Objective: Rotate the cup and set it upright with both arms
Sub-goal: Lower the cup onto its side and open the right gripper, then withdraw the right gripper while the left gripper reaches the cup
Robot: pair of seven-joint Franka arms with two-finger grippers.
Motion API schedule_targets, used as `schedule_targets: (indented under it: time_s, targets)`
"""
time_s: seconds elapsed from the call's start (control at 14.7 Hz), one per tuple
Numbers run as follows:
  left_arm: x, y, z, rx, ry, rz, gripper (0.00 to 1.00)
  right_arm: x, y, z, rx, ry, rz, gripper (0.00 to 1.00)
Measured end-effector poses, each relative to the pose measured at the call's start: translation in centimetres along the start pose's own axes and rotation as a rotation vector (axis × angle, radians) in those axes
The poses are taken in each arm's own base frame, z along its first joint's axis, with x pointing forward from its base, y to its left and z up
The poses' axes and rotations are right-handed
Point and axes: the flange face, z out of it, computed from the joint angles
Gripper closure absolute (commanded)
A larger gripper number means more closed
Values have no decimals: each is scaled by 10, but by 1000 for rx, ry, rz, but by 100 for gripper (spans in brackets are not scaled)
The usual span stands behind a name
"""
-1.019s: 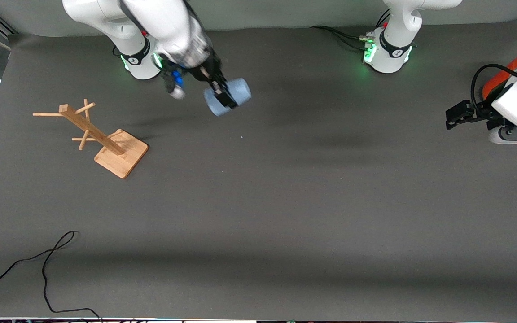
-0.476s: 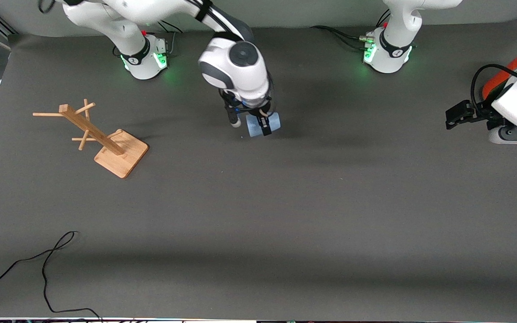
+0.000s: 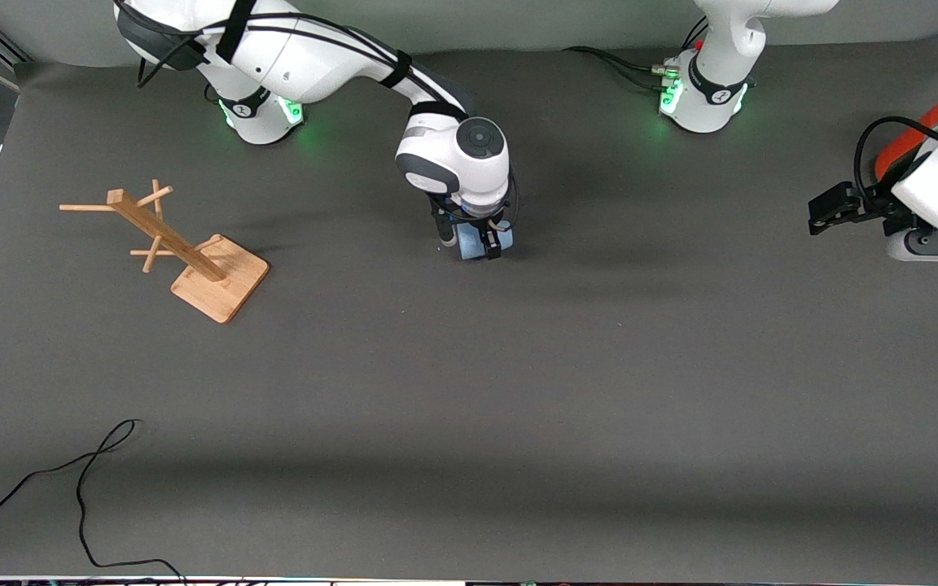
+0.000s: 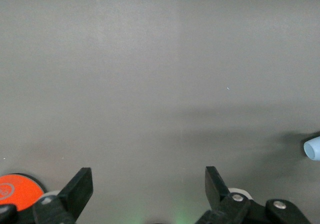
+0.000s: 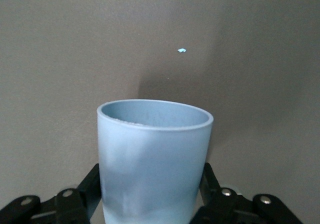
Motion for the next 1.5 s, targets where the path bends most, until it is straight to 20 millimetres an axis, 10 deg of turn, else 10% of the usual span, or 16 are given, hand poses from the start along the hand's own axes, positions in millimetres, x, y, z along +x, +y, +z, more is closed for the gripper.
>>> schedule_targets:
  time_s: [0.48,0.88,1.5]
  targets:
    - [0,0,0,0,-1,0,0,-3,-16,-19,22,13,8,0]
    - [1,0,3,0,-6,0,0,-18,-40,-114,-20,-40,-68,0]
    - [-1,42,4,-31,-13,-43,0,163,-110,-289,-89,-207,-380,0]
